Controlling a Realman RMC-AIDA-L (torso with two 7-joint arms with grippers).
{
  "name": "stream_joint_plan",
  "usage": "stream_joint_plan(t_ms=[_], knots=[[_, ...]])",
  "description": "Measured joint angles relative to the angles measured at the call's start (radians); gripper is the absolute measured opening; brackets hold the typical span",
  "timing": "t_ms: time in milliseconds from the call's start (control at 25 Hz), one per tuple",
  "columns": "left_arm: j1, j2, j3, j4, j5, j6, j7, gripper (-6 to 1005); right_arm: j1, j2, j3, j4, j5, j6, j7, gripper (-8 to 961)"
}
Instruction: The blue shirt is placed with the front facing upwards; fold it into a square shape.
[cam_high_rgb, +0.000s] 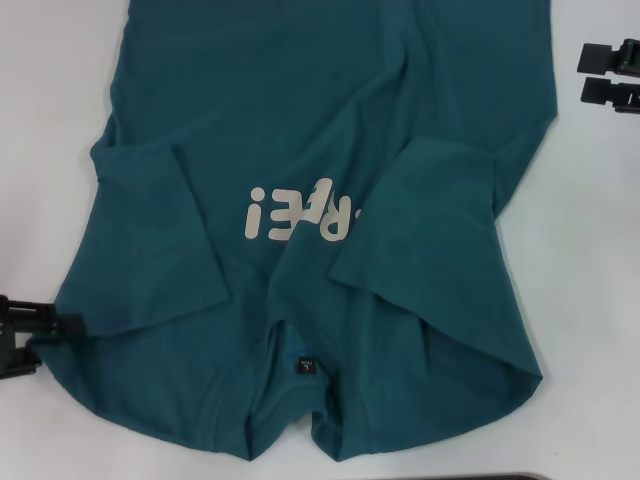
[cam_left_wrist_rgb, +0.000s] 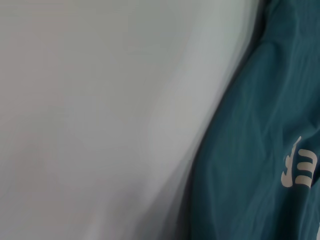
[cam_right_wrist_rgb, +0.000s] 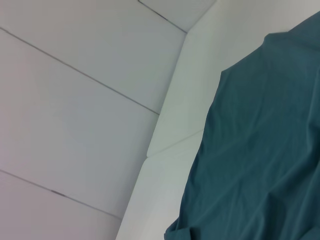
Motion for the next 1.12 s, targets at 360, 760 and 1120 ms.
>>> stream_joint_plan(t_ms=[360,760,1120], knots=[[-0.002,0.010,-0.008,0.000,0.000,0.003,-0.010,190,-0.002,-0.001,0.006,0.007,0.000,0.004,0.000,865],[-0.001,0.017,0.000,-0.002,-0.003,0.021,0.020,17,-0.010,-0.051,-0.013,0.011,-0.139,-0.095,-0.001,864],[-0.017,0.018,0.000,-0.003,-0.008,0.039,0.039,-1,-0.010,-0.080,-0.059,0.004,-0.364,-0.237,0.017,864]])
